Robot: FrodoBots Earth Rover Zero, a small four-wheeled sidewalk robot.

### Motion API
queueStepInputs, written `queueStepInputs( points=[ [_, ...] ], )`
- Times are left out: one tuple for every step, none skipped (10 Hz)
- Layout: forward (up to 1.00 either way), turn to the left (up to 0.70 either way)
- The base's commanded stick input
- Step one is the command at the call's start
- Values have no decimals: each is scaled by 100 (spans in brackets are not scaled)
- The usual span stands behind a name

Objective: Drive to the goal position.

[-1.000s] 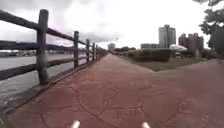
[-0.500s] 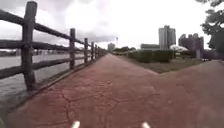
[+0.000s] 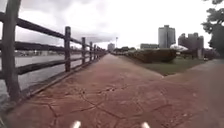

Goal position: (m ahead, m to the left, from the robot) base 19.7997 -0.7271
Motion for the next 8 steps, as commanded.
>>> queueStepInputs(
  points=[
    [70,0],
    [70,0],
    [70,0],
    [70,0],
    [70,13],
    [70,27],
    [70,27],
    [70,27]
  ],
)
